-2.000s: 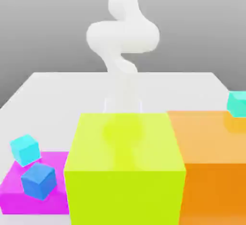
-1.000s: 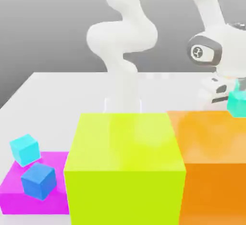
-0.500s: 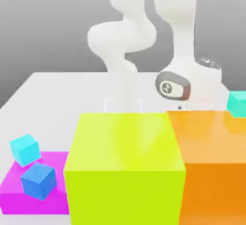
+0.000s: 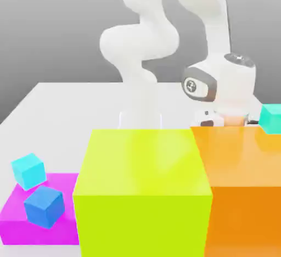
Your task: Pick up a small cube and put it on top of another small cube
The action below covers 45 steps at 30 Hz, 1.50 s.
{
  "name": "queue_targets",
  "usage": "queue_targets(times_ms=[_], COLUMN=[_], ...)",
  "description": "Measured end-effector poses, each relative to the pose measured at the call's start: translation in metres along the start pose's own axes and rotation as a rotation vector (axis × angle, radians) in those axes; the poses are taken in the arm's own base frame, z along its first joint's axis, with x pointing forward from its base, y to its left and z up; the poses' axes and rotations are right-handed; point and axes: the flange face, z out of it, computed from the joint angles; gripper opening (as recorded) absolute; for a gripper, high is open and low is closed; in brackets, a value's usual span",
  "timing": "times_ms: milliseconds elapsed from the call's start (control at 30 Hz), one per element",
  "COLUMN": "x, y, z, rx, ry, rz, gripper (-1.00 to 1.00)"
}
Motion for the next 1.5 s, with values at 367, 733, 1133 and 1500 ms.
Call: queue_targets(times_ms=[367,733,1133,1500], x=[-0.155,0.037,0.275,0.404], y=[-0.027,-0.089,0.008,0.197], z=[-0.093,-0.197,-0.195,-0.177], rx=[0.178,0.181,0.127,0.065], ry=[0.122,0.222,0.107,-0.012], rz=[-0.982,-0.545,0.504,1.462], gripper=[-1.0,-1.0,-1.0,-1.0])
